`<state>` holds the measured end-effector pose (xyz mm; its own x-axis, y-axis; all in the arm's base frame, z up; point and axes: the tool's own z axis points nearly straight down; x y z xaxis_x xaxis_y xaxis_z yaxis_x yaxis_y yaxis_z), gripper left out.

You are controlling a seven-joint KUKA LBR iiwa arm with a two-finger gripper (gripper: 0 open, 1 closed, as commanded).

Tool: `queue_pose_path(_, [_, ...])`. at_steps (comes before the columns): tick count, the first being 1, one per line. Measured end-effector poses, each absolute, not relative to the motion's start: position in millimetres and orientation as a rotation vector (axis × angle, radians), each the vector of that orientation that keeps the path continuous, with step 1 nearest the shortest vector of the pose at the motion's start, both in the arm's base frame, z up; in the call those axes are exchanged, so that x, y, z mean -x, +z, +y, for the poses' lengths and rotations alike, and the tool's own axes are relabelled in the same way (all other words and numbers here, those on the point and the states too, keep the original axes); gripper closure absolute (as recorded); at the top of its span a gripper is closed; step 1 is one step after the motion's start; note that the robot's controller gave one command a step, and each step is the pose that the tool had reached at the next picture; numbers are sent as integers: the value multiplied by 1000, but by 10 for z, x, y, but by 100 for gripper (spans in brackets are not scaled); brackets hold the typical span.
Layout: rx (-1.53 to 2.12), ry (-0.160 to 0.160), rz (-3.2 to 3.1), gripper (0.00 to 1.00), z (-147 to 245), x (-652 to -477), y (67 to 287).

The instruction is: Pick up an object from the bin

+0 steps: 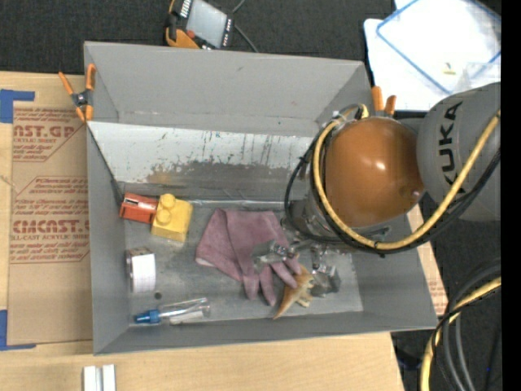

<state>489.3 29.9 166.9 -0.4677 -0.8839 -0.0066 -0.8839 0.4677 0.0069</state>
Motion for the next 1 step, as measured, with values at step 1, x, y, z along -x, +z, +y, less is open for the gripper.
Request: queue_pose_path(1, [1680,19,2656,0,-188,-4943,1135])
